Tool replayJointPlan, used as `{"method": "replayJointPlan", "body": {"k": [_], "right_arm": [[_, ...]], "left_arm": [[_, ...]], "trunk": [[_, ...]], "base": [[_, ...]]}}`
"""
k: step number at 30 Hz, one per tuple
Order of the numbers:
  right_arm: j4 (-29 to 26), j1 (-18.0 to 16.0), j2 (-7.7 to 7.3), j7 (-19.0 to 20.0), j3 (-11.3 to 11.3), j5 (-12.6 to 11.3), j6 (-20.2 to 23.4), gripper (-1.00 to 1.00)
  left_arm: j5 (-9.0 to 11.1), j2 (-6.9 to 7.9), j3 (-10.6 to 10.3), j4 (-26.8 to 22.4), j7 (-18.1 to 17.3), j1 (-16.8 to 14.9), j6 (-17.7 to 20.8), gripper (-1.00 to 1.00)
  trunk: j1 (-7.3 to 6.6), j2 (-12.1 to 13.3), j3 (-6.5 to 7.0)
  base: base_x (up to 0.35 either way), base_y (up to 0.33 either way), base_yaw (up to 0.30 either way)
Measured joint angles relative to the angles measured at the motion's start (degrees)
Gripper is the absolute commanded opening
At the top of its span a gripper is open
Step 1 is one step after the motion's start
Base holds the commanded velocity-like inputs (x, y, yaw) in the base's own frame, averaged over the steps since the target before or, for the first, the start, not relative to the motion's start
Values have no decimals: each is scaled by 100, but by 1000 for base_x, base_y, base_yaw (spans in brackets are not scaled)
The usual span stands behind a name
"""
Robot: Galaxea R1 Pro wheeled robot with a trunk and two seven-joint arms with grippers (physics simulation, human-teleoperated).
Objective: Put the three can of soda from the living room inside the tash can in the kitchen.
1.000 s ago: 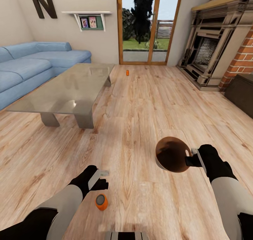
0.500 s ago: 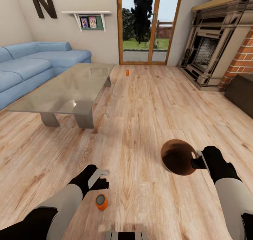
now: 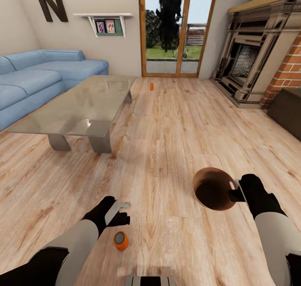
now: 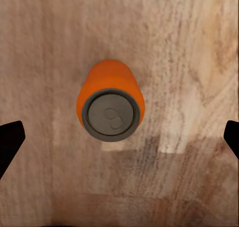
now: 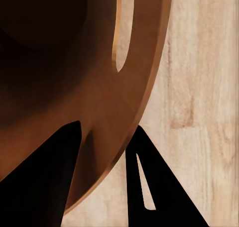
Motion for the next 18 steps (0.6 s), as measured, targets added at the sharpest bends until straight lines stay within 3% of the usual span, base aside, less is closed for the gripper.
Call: {"method": "replayJointPlan", "body": {"k": [9,10,13,14,15,17,18], "right_arm": [[-10,0,294,-317,48,-20,35,-100],[-13,-1,356,-345,54,-50,17,-100],[-11,-1,378,-422,74,-1329,55,-100],[-12,-2,381,-427,76,-1480,64,-100],[-12,-2,382,-440,77,-1343,56,-100],[-11,0,378,-479,74,-719,21,-100],[-12,0,378,-491,74,-556,11,-100]], "left_arm": [[299,-40,-2,-145,-27,52,-288,100],[313,-40,-2,-148,-27,53,-678,100],[323,-41,-2,-147,-20,54,-710,100],[323,-42,-2,-144,-18,54,-712,100],[324,-41,-2,-140,-16,54,-711,100],[325,-37,-1,-137,-10,55,-703,100],[328,-35,-1,-134,-3,56,-699,100]], "trunk": [[0,0,0],[0,0,0],[0,0,0],[0,0,1],[0,0,1],[0,0,0],[0,0,0]], "base": [[0,0,0],[0,0,0],[0,0,0],[0,0,0],[0,0,0],[0,0,0],[0,0,0]]}}
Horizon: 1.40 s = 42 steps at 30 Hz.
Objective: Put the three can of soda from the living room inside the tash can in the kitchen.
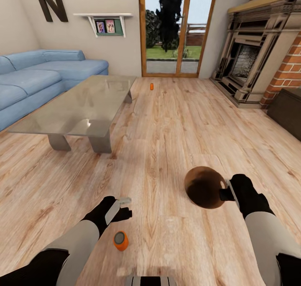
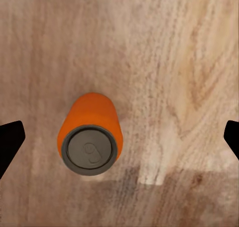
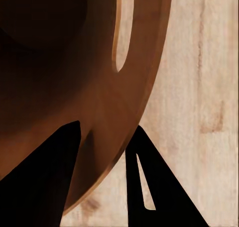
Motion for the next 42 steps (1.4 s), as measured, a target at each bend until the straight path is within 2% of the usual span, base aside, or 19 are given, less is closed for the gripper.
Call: {"method": "replayJointPlan", "body": {"k": [1,4,5,8,9,13,17,22,26,30,35,42], "right_arm": [[0,0,1,0,0,-46,2,-100],[1,-1,9,22,5,-635,35,-100],[1,-1,9,20,6,-645,36,-100],[1,0,5,-3,3,-223,13,-100],[1,0,5,-4,3,-185,10,-100],[1,-1,8,13,5,-524,29,-100],[1,0,6,0,4,-285,16,-100],[1,1,7,11,5,-446,25,-100],[-2,0,4,4,7,-325,18,-100],[-33,-1,-11,58,-9,-432,25,-100],[-53,-10,-6,42,-10,-347,78,-100],[-69,-49,26,33,5,-385,97,-100]], "left_arm": [[1,1,0,2,6,0,1,100],[10,4,-1,8,74,-1,-4,100],[12,4,-1,9,83,-1,-5,100],[14,6,0,7,103,0,-2,100],[14,7,0,7,106,0,-3,100],[10,17,-1,-4,114,-1,0,100],[9,20,-3,-2,117,0,-3,100],[5,20,-8,6,122,-1,-6,100],[1,21,-9,7,125,0,-5,100],[0,20,-11,-4,140,-1,2,100],[5,15,-11,-9,275,-1,3,100],[7,12,-9,5,356,-1,3,100]], "trunk": [[0,0,0],[0,0,1],[0,0,1],[0,0,0],[0,0,0],[0,0,0],[0,0,0],[0,0,0],[0,0,0],[0,0,0],[0,0,0],[0,0,0]], "base": [[0,0,0],[0,0,0],[0,0,0],[0,0,0],[0,0,0],[0,0,0],[0,0,0],[0,0,0],[0,0,0],[0,0,0],[0,0,0],[0,0,0]]}}
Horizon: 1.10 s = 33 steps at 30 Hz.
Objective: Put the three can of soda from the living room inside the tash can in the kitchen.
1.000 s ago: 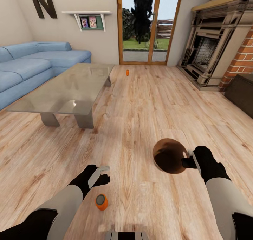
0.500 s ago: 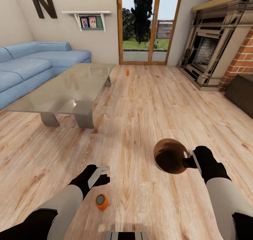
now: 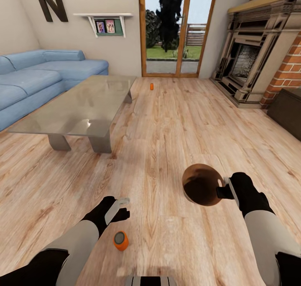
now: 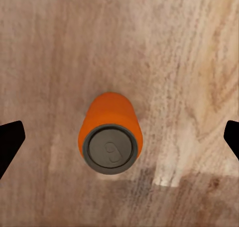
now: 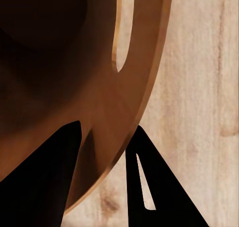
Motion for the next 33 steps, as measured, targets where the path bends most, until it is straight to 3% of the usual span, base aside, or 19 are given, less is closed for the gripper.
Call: {"method": "replayJointPlan", "body": {"k": [5,11,20,33], "right_arm": [[-1,-24,5,-1,14,7,0,-100],[-7,-313,-18,2,191,0,0,-100],[2,-881,8,-2,226,482,-2,-100],[17,-1134,150,2,236,551,2,-100]], "left_arm": [[0,0,-1,9,5,0,0,100],[-7,-13,-7,27,14,0,0,100],[-17,-24,-9,30,15,0,0,100],[-17,-26,-9,30,17,0,0,100]], "trunk": [[0,0,0],[0,0,0],[0,0,0],[0,0,0]], "base": [[0,0,0],[0,0,0],[0,0,0],[0,0,0]]}}
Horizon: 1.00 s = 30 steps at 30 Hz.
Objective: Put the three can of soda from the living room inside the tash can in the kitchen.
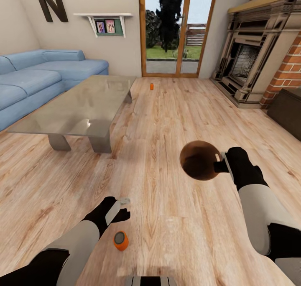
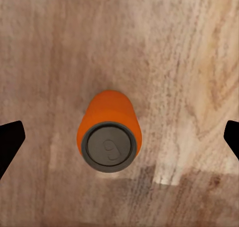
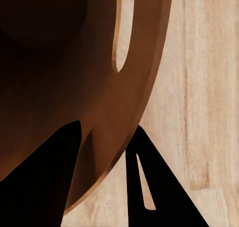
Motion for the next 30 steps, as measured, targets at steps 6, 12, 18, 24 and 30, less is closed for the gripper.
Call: {"method": "replayJointPlan", "body": {"k": [6,12,18,24,30], "right_arm": [[3,-11,38,1,1,-14,1,-100],[1,-13,49,2,8,-17,1,-100],[4,-13,56,-1,9,17,0,-100],[9,-6,130,3,17,-28,1,-100],[19,-4,161,-1,18,27,0,-100]], "left_arm": [[0,0,0,0,4,0,-16,100],[6,-3,0,0,7,6,-25,100],[8,-3,0,0,4,5,-26,100],[9,-6,0,0,0,6,-20,100],[9,-7,0,0,-1,3,-18,100]], "trunk": [[0,0,0],[0,0,0],[0,0,0],[16,-7,-135],[32,-15,-283]], "base": [[0,0,0],[0,0,0],[0,0,0],[0,0,0],[0,0,0]]}}
